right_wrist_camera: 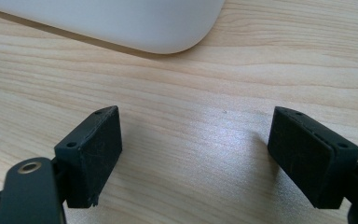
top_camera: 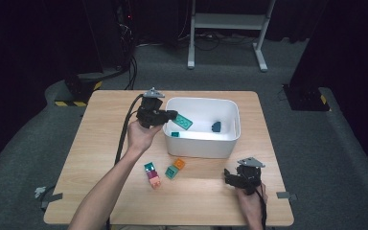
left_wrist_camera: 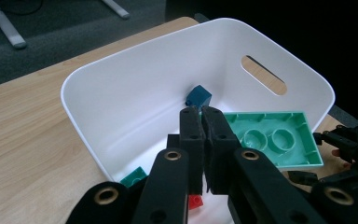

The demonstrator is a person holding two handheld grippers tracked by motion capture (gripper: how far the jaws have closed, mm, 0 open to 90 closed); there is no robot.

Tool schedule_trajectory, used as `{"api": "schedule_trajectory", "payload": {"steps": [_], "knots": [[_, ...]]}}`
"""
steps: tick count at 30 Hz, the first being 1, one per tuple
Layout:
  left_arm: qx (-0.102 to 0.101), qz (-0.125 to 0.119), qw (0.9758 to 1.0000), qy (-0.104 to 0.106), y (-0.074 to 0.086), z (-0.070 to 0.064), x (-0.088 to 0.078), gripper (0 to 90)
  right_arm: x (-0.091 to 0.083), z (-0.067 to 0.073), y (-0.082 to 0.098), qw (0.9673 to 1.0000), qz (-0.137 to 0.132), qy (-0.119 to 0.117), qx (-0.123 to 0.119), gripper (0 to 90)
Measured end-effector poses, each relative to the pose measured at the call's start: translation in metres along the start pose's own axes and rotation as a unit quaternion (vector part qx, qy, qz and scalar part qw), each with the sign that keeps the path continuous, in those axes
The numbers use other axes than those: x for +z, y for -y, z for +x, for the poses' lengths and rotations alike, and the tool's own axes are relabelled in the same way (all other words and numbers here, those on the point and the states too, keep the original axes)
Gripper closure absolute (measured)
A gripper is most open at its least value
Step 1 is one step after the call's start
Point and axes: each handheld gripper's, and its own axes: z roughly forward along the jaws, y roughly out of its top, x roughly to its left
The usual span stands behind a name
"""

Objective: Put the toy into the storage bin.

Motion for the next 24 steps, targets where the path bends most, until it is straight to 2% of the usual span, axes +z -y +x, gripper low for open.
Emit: {"api": "schedule_trajectory", "payload": {"steps": [5,12,16,20,24], "knots": [[-0.006,0.008,0.9999,-0.005,-0.001,0.001,0.010,87.0,0.000,0.000,0.000,1.0000,0.000,0.000,0.000,17.3],[-0.003,0.016,0.9998,-0.013,-0.002,0.000,0.019,87.3,0.000,0.000,0.000,1.0000,0.000,0.000,0.000,17.4],[0.009,0.022,0.9995,-0.021,-0.003,-0.004,0.023,85.9,0.000,0.000,0.000,1.0000,0.000,0.000,0.000,17.3],[0.010,0.016,0.9996,-0.019,-0.003,-0.005,0.024,80.0,0.000,0.000,0.000,1.0000,0.000,0.000,-0.001,17.4],[0.009,0.012,0.9997,-0.021,-0.002,-0.006,0.023,66.3,0.000,0.000,0.000,1.0000,0.000,0.000,-0.001,17.4]]}}
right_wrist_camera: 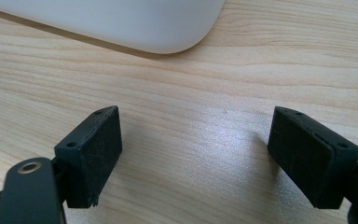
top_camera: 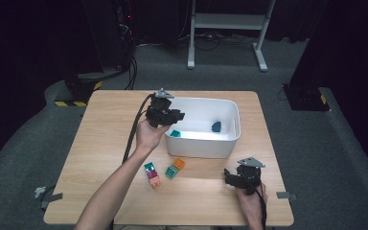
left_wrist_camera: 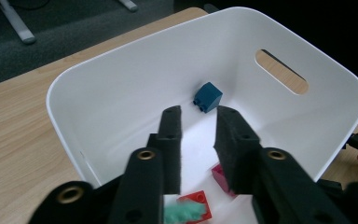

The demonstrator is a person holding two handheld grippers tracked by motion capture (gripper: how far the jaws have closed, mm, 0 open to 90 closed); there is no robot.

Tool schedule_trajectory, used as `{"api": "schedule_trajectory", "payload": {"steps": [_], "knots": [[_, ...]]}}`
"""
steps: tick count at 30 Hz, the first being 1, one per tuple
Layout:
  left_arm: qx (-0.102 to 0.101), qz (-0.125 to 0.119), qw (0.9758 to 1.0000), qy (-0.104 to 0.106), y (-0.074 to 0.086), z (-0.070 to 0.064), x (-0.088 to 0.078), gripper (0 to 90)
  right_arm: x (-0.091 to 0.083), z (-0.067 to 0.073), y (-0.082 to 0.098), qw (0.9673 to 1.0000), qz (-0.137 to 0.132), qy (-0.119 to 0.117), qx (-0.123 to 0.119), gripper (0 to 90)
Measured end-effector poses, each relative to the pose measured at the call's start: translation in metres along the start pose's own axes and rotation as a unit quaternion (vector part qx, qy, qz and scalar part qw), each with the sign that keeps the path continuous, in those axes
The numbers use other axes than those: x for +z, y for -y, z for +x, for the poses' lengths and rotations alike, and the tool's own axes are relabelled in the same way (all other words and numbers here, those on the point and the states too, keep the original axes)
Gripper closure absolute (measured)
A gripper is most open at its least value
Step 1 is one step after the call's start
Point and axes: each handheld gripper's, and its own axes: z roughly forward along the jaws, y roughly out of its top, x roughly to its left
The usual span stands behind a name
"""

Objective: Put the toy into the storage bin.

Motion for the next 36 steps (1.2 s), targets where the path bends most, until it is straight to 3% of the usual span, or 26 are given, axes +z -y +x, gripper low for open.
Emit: {"api": "schedule_trajectory", "payload": {"steps": [5,12,24,36], "knots": [[0.004,0.002,1.0000,-0.002,0.004,-0.001,-0.006,49.7,0.000,0.000,0.000,1.0000,0.000,0.000,0.000,17.3],[-0.002,-0.013,0.9999,-0.001,0.014,0.002,-0.023,39.6,0.000,0.000,0.000,1.0000,0.000,0.000,0.000,17.3],[-0.015,-0.027,0.9995,-0.008,0.046,0.011,-0.056,36.1,0.000,0.000,0.000,1.0000,0.000,0.000,0.001,17.3],[-0.021,-0.021,0.9993,-0.024,0.080,0.014,-0.073,33.4,0.000,0.000,0.000,1.0000,0.000,0.000,0.000,17.3]]}}
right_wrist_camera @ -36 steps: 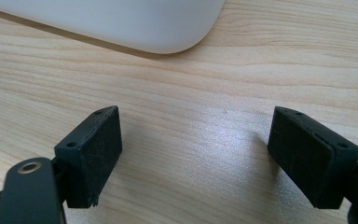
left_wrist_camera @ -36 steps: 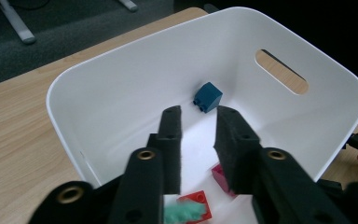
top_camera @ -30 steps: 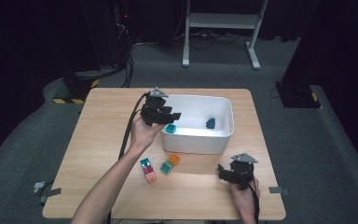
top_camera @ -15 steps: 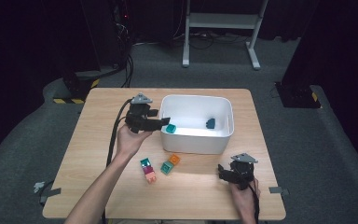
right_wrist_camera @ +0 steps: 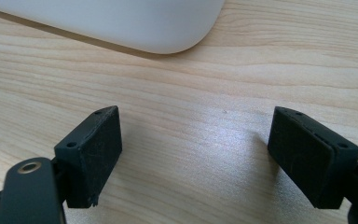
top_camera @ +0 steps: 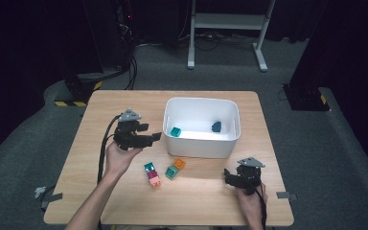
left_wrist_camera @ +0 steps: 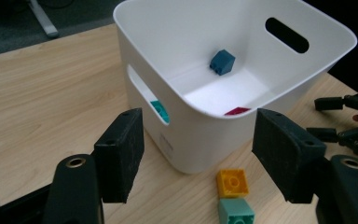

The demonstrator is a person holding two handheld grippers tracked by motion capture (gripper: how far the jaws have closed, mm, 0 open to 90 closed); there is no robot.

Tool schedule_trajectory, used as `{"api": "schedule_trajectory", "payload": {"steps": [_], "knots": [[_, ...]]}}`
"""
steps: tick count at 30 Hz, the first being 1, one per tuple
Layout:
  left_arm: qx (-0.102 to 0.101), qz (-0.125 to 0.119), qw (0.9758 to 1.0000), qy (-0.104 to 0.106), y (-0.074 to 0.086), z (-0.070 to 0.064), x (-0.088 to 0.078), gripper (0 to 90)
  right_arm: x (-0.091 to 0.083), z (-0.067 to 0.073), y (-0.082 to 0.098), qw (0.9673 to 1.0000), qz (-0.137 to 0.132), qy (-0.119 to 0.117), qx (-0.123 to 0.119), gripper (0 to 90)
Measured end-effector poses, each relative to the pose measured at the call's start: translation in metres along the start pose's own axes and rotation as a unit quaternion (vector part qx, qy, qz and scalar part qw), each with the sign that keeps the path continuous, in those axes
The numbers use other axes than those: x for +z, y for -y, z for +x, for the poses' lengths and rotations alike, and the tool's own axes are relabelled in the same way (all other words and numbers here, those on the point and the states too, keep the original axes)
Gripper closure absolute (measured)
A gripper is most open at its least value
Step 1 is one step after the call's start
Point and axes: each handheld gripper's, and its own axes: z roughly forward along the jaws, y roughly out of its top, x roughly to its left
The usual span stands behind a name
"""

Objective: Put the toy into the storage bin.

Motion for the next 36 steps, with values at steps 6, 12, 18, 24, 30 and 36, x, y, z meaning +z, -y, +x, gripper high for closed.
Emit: {"api": "schedule_trajectory", "payload": {"steps": [6,12,18,24,30,36], "knots": [[0.001,0.010,0.9999,-0.005,0.020,-0.001,-0.003,32.3,0.000,0.000,0.000,1.0000,0.000,0.000,0.001,17.3],[0.000,0.028,0.9995,-0.014,0.042,-0.001,-0.001,31.0,0.000,0.000,0.000,1.0000,0.000,0.000,0.000,17.3],[-0.007,0.043,0.9988,-0.024,0.060,0.001,0.004,30.0,0.000,0.000,0.000,1.0000,0.000,0.000,0.000,17.3],[-0.017,0.056,0.9979,-0.027,0.078,0.003,0.011,29.4,0.000,0.000,0.000,1.0000,0.000,0.000,0.000,17.3],[-0.021,0.072,0.9969,-0.025,0.090,0.003,0.022,29.3,0.000,0.000,0.000,1.0000,0.000,0.000,0.001,17.3],[-0.020,0.090,0.9954,-0.027,0.098,0.002,0.036,29.2,0.000,0.000,0.000,1.0000,0.000,0.000,0.000,17.3]]}}
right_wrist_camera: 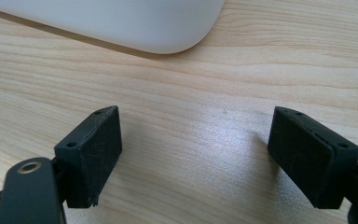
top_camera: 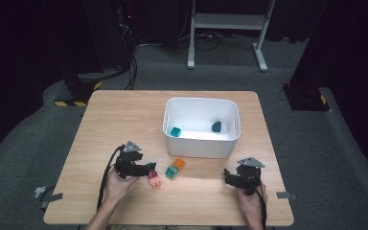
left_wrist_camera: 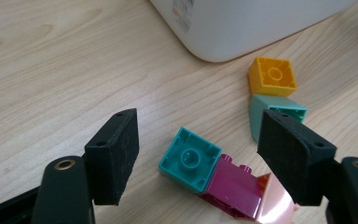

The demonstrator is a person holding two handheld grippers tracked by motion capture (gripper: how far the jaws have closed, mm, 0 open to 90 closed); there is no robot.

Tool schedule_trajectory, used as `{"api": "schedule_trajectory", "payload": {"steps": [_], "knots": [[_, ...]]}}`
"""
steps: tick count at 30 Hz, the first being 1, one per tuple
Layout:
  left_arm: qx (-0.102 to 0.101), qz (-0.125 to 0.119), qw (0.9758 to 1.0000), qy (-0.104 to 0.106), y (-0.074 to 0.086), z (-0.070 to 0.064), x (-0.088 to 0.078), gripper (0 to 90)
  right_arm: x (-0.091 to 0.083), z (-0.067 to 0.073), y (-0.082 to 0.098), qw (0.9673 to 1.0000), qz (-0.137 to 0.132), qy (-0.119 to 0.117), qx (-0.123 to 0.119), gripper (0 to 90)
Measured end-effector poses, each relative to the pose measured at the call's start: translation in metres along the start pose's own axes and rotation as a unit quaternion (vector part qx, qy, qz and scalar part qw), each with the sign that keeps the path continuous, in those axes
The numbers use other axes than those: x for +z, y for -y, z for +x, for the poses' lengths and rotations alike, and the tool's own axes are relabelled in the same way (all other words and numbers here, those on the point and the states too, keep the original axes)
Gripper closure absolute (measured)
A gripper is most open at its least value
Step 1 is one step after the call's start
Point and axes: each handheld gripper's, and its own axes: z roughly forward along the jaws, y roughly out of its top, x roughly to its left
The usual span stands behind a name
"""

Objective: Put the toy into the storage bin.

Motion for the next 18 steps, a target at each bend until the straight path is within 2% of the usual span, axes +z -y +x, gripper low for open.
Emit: {"api": "schedule_trajectory", "payload": {"steps": [8,18], "knots": [[0.001,0.023,0.9997,-0.003,0.005,0.001,0.017,29.5,0.000,0.000,0.000,1.0000,0.000,0.000,0.000,17.3],[-0.004,0.032,0.9994,-0.010,0.006,0.005,0.026,32.6,0.000,0.000,0.000,1.0000,0.000,0.000,0.000,17.3]]}}
